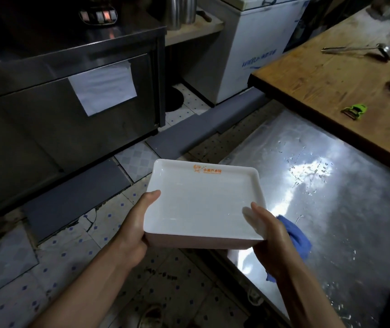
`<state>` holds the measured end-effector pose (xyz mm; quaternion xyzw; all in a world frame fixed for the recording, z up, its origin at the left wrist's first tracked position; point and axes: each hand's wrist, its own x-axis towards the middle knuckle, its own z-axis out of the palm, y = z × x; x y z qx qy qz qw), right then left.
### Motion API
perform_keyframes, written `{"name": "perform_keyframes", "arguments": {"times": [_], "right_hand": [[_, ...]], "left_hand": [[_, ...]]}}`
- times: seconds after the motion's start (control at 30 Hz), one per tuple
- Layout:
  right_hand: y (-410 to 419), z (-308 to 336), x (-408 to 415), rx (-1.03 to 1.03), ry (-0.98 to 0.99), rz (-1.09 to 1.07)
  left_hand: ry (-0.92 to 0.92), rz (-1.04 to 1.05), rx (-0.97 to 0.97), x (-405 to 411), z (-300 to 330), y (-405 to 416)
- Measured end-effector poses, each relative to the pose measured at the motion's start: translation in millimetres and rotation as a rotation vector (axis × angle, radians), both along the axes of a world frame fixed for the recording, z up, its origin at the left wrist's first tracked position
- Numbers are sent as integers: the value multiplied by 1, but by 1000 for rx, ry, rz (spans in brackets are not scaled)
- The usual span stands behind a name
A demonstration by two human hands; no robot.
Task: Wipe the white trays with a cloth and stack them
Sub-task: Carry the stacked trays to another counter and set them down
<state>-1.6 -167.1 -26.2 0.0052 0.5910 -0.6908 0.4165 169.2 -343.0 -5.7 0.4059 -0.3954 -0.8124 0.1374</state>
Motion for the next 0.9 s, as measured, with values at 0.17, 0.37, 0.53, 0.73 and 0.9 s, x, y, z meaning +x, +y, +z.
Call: {"name": "perform_keyframes", "arguments": {"times": [0.17,0.37,0.53,0.73,0.9], "right_hand": [[-1,43,-5,2,-17,55],[-13,94,-9,-23,9,152],[-42,121,-9,-79,35,128],[-107,137,-9,-51,102,116],[-181,145,-8,-9,164,68]], "left_hand": [[75,6,-2,2,44,4],[105,57,28,6,90,0],[171,98,48,11,115,-21],[207,73,48,5,131,-88],[177,6,14,-7,144,-177]]}}
